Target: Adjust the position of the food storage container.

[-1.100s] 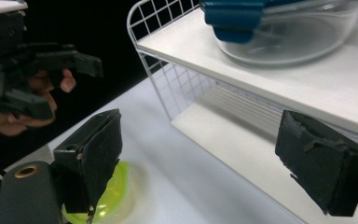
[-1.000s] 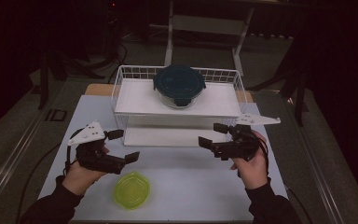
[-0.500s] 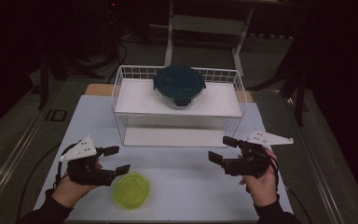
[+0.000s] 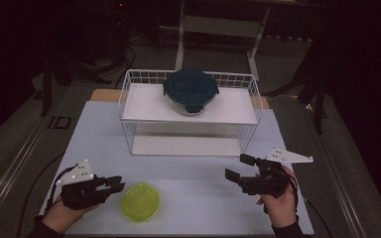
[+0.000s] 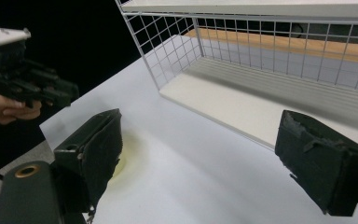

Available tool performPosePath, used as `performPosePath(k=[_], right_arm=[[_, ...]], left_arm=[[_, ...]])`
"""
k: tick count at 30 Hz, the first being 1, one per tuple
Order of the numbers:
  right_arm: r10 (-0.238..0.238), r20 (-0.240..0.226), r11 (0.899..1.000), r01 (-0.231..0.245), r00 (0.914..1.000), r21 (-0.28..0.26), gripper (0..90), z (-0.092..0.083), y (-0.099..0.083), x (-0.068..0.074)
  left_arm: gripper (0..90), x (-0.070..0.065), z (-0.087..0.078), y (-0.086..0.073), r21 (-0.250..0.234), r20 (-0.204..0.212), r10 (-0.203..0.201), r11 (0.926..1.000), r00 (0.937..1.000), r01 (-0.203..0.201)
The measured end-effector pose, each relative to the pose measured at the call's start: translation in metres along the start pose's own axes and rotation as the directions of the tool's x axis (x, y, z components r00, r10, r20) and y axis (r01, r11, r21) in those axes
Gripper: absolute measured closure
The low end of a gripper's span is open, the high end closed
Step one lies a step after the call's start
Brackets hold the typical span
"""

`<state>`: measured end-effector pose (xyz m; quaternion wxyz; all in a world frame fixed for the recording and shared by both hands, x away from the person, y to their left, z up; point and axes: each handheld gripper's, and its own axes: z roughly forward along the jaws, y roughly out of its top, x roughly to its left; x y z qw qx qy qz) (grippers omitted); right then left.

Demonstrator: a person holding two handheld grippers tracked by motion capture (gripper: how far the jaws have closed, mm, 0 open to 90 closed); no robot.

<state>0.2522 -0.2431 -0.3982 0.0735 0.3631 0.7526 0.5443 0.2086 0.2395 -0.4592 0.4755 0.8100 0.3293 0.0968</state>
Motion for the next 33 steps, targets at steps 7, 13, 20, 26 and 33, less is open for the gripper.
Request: performPosePath(k=[7, 13, 20, 26, 33], right_arm=[[0.003, -0.001, 1.0, -0.003, 1.0, 0.006, 14.5, 0.0, -0.002, 0.0], [0.009, 0.001, 1.0, -0.009, 1.0, 0.0, 14.5, -0.002, -0.003, -0.002], [0.022, 0.004, 1.0, -0.022, 0.9998, -0.008, 14.5, -0.004, -0.002, -0.004], [0.019, 0.007, 1.0, -0.019, 0.9998, -0.008, 14.5, -0.005, -0.002, -0.004], [0.025, 0.009, 1.0, -0.025, 0.9996, -0.006, 14.5, -0.006, -0.004, -0.006]], left_arm=[[87.6, 0.005, 0.002, -0.025, 0.079, -0.039, -0.014, 0.9967, 0.9991, 0.017], [88.3, 0.005, 0.011, -0.05, 0.219, 0.005, -0.028, 0.9754, 0.9996, 0.026], [88.3, -0.006, 0.019, -0.064, 0.255, 0.105, -0.037, 0.967, 0.9938, 0.009], [88.5, -0.01, 0.031, -0.063, 0.264, 0.147, -0.039, 0.9646, 0.9883, -0.001], [88.5, -0.007, 0.04, -0.057, 0.257, 0.132, -0.056, 0.9662, 0.9897, 0.021]])
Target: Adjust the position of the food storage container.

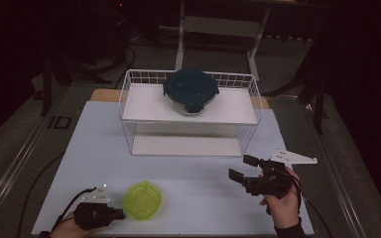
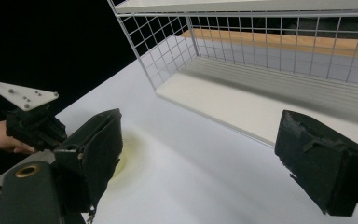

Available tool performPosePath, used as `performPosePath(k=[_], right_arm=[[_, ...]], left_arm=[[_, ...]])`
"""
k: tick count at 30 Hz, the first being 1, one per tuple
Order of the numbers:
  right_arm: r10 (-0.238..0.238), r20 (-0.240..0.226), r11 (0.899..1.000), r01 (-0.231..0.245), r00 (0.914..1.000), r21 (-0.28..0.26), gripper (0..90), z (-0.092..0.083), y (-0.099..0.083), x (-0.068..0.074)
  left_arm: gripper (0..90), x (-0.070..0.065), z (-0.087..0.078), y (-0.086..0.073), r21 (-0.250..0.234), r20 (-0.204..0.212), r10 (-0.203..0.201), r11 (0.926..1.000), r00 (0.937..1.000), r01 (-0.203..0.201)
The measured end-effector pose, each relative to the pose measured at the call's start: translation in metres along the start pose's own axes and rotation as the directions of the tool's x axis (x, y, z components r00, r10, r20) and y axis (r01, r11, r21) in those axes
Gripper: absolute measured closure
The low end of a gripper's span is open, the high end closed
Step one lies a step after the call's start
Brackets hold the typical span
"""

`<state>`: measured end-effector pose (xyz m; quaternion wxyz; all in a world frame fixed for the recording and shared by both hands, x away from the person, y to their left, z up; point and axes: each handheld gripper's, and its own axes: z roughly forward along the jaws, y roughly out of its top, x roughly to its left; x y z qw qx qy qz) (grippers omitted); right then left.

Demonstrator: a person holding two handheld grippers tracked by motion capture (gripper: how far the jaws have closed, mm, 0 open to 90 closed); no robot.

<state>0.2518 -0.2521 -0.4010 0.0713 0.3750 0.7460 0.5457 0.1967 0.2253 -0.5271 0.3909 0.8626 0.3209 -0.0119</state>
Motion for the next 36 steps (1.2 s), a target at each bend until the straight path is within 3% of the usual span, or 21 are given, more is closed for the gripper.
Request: performPosePath(k=[6, 18, 25, 28, 36], right_arm=[[0.004, 0.0, 1.0, -0.004, 1.0, -0.001, 14.5, -0.001, -0.001, -0.001], [0.002, 0.005, 1.0, -0.002, 1.0, -0.001, 14.5, -0.002, -0.003, -0.002], [0.004, 0.004, 1.0, -0.004, 1.0, 0.004, 14.5, -0.001, -0.004, -0.002], [0.004, 0.004, 1.0, -0.004, 1.0, 0.007, 14.5, -0.001, -0.005, -0.002], [0.007, 0.005, 1.0, -0.007, 1.0, 0.008, 14.5, -0.002, -0.007, -0.004]], left_arm=[[88.5, 0.007, 0.004, 0.007, -0.027, -0.026, -0.025, 0.9993, 0.9994, 0.024], [88.6, 0.003, 0.01, 0.011, 0.004, -0.023, -0.023, 0.9997, 0.9995, 0.023], [88.6, 0.01, 0.019, 0.023, -0.013, -0.048, -0.057, 0.9983, 0.9972, 0.056], [88.6, 0.012, 0.023, 0.028, -0.024, -0.038, -0.07, 0.9973, 0.9968, 0.069], [88.6, 0.012, 0.038, 0.043, -0.015, -0.043, -0.059, 0.9982, 0.9973, 0.058]])
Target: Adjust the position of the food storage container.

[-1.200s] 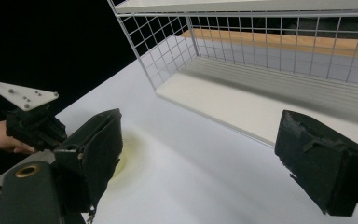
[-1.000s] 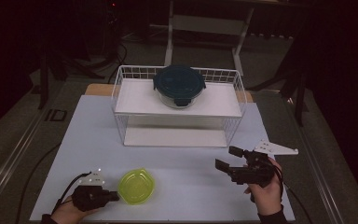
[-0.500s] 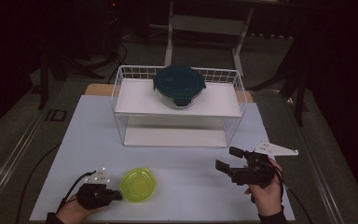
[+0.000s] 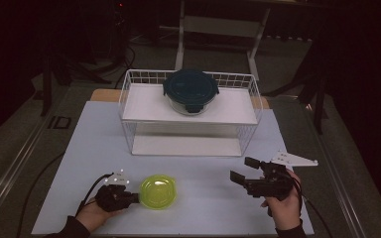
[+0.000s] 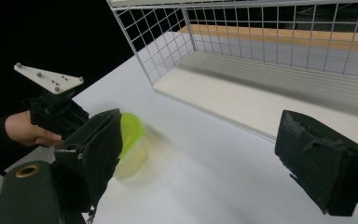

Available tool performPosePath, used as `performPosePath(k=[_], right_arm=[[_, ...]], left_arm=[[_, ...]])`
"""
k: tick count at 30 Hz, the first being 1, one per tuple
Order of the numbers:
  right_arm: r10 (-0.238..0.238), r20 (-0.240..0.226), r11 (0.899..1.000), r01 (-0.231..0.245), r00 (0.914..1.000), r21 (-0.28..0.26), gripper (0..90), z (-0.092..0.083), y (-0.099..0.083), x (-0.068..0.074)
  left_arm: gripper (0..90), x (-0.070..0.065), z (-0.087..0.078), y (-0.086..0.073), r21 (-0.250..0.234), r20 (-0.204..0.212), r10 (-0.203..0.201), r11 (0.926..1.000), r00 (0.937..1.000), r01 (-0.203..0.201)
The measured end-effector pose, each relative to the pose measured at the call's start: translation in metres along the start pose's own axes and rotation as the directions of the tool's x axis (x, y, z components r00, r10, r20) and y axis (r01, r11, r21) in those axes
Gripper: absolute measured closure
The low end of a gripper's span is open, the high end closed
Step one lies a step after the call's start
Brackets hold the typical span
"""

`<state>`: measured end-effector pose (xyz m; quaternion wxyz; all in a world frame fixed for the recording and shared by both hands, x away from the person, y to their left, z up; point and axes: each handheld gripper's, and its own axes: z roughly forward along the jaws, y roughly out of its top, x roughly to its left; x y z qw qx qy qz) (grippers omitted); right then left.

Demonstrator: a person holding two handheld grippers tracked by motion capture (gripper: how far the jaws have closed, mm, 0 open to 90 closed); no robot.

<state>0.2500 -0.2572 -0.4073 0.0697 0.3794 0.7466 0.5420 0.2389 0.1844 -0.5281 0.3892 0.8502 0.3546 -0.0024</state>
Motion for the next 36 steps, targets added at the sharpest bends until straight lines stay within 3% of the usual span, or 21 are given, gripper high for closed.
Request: performPosePath(k=[12, 21, 36], right_arm=[[0.0, 0.008, 1.0, 0.0, 1.0, 0.0, 14.5, -0.001, -0.001, -0.001], [-0.003, 0.015, 1.0, 0.003, 0.9999, 0.001, 14.5, -0.002, -0.002, -0.002], [0.004, 0.02, 1.0, -0.004, 0.9998, 0.004, 14.5, -0.003, -0.007, -0.003]], left_arm=[[88.6, -0.002, 0.018, 0.017, 0.002, 0.006, 0.003, 1.0, 1.0, -0.003], [88.6, -0.003, 0.008, 0.013, -0.015, -0.011, -0.009, 0.9998, 0.9999, 0.009], [88.6, -0.016, 0.031, 0.024, 0.013, 0.036, 0.009, 0.9999, 0.9993, -0.01]])
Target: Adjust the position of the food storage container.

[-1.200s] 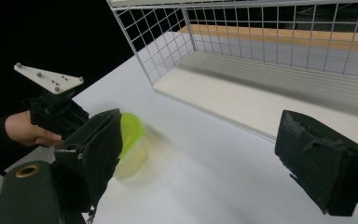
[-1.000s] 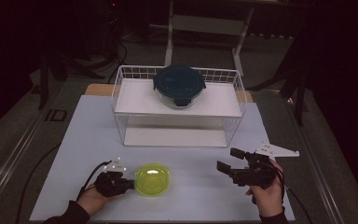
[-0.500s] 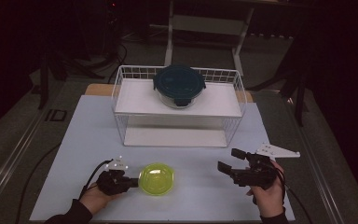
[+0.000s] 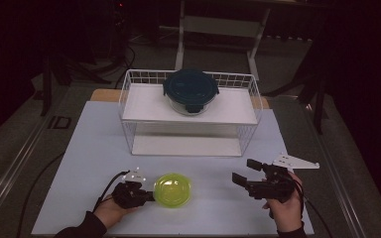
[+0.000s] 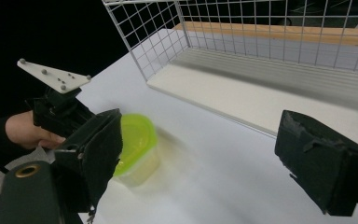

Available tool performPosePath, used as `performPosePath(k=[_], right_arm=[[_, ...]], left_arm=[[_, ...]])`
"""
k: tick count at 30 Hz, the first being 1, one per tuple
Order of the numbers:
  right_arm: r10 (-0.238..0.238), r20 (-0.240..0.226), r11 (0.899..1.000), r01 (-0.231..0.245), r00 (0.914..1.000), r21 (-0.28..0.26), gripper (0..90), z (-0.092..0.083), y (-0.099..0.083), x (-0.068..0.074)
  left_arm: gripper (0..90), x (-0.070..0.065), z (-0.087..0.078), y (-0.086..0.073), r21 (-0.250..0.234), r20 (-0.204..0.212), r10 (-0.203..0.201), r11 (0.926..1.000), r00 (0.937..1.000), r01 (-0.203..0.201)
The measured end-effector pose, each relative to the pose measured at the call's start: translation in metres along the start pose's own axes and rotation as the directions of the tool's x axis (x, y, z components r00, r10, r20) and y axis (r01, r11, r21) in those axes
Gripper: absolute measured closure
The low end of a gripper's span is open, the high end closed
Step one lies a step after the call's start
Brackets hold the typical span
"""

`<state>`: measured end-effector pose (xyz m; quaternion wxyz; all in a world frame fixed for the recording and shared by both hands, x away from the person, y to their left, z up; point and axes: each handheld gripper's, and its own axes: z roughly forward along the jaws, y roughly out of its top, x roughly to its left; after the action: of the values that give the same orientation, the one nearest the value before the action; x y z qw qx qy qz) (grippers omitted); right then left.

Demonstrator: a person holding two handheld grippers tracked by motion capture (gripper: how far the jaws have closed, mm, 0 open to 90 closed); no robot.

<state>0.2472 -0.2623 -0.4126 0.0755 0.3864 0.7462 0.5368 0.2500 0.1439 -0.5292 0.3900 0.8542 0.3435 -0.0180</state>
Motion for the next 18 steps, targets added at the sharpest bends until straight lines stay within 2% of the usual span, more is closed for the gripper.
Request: performPosePath(k=[18], right_arm=[[0.005, 0.007, 1.0, -0.005, 1.0, -0.002, 14.5, -0.004, -0.001, -0.004]], left_arm=[[88.7, -0.019, 0.04, 0.032, 0.017, 0.061, 0.048, 0.9987, 0.997, -0.049]])
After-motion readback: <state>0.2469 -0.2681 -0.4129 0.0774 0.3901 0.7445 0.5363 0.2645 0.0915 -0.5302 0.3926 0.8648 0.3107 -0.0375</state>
